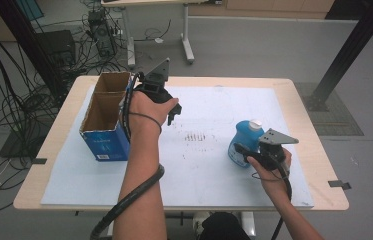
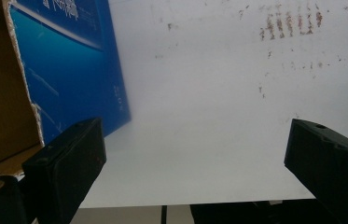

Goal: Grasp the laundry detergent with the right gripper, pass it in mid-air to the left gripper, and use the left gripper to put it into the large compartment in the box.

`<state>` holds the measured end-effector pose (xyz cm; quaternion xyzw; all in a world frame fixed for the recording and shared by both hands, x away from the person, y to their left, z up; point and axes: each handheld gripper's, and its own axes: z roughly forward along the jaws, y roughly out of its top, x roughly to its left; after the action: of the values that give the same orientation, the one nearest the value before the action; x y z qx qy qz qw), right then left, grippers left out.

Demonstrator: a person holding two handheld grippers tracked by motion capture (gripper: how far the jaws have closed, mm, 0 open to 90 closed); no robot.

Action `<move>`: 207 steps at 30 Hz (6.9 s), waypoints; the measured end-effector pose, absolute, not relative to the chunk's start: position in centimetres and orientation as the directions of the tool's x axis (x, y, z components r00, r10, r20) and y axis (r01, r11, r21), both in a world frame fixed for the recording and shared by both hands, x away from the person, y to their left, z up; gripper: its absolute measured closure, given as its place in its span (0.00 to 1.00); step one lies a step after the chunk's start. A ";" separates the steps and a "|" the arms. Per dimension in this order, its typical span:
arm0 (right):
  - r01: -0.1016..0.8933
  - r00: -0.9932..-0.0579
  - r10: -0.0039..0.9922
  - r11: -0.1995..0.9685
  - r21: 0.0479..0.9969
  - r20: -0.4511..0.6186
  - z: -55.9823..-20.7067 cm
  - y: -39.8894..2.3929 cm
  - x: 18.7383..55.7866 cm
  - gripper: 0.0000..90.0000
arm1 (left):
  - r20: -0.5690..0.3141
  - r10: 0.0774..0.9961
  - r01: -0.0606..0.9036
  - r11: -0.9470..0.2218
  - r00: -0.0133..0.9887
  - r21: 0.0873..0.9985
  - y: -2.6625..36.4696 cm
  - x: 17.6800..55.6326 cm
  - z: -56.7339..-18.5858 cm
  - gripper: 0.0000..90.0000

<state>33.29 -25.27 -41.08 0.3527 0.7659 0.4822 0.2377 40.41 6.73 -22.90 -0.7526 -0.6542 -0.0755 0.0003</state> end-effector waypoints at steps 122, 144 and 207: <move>0.313 -0.640 0.769 0.282 0.907 -0.018 -41.1 -25.3 33.3 0.50 | 0.126 0.982 0.983 -0.154 0.141 0.104 6.3 40.4 -22.6 0.07; 0.320 -0.641 0.768 0.282 0.905 -0.012 -41.0 -25.3 33.4 0.50 | 0.118 0.982 0.982 -0.160 0.148 0.099 6.3 40.7 -22.3 0.07; 0.215 -0.971 0.202 0.503 0.837 0.128 -27.3 -10.7 42.6 0.49 | 0.158 0.501 0.487 -0.865 0.851 0.116 4.8 38.9 -9.2 0.07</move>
<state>42.55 -10.74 -27.25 0.1201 0.8668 0.4840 -0.0067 38.86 4.81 -9.24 -0.9614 -0.2569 -0.0918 -0.0357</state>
